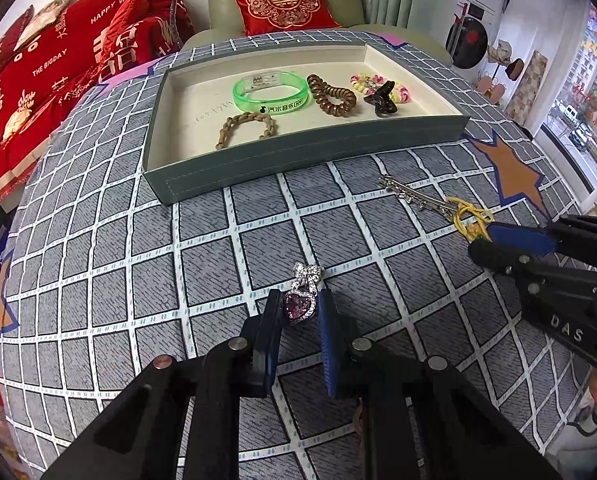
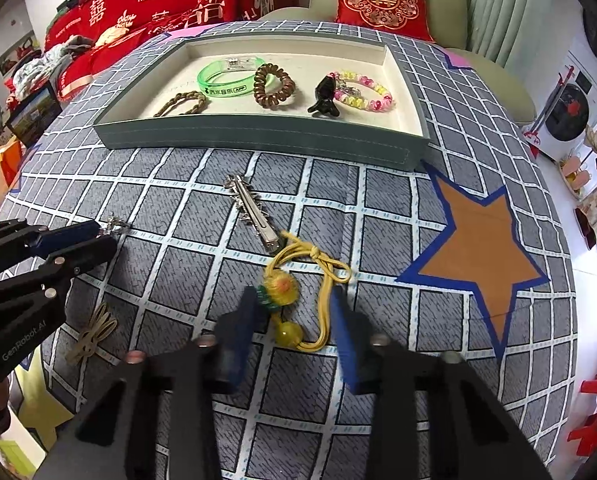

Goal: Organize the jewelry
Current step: 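Grasp the pink heart pendant with the left tool while the right tool grasps the yellow sunflower cord bracelet, then lift the pendant and cord bracelet and carry both over the tray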

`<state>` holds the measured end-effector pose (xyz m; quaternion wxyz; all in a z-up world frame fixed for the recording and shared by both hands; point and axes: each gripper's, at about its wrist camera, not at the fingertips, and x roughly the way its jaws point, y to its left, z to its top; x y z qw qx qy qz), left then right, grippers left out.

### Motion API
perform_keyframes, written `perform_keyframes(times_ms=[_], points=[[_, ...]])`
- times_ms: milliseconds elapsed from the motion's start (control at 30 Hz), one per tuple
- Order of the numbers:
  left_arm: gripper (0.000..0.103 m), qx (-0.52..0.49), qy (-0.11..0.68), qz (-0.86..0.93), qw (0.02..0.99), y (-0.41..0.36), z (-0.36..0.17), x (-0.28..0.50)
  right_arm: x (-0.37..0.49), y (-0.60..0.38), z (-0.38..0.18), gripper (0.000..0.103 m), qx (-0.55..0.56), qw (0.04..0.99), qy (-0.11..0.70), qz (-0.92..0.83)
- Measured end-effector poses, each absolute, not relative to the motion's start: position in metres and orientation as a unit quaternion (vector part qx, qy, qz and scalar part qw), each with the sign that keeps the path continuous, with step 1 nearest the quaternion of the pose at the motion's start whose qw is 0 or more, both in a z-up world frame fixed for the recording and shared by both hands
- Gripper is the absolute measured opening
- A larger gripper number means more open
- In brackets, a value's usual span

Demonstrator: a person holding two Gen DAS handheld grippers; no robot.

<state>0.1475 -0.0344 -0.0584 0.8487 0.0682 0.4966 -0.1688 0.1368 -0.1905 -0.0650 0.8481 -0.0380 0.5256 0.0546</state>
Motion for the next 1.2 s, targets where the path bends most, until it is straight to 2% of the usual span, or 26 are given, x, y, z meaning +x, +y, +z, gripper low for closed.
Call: perform_keyframes(times_ms=[67, 400, 500, 833, 900, 933, 967, 1100, 1200], points=[[0.028, 0.059, 0.497, -0.17, 0.849, -0.031, -0.058, 0.147, 0.136, -0.192, -0.065, 0.012, -0.034, 0.849, 0.525, 0.055], [0.028, 0.045, 0.493, -0.174, 0.851, -0.023, -0.053, 0.143, 0.13, -0.219, -0.051, 0.012, 0.029, 0.86, 0.505, 0.061], [0.028, 0.041, 0.488, -0.18, 0.853, -0.022, -0.046, 0.141, 0.129, -0.224, -0.043, 0.01, 0.039, 0.864, 0.498, 0.065], [0.028, 0.039, 0.477, -0.187, 0.858, -0.023, -0.035, 0.137, 0.13, -0.227, -0.04, 0.011, 0.057, 0.861, 0.498, 0.083], [0.028, 0.04, 0.477, -0.187, 0.858, -0.023, -0.035, 0.137, 0.13, -0.222, -0.045, 0.03, 0.044, 0.858, 0.505, 0.082], [0.028, 0.04, 0.477, -0.187, 0.858, -0.022, -0.035, 0.137, 0.13, -0.218, -0.048, 0.061, 0.036, 0.856, 0.51, 0.081], [0.028, 0.04, 0.477, -0.187, 0.858, -0.022, -0.034, 0.137, 0.13, -0.215, -0.051, 0.074, 0.028, 0.855, 0.511, 0.078], [0.028, 0.04, 0.476, -0.185, 0.859, -0.02, -0.033, 0.135, 0.13, -0.205, -0.061, 0.072, 0.011, 0.849, 0.521, 0.082], [0.028, 0.038, 0.477, -0.181, 0.859, -0.019, -0.032, 0.135, 0.129, -0.197, -0.067, 0.042, -0.025, 0.851, 0.52, 0.061]])
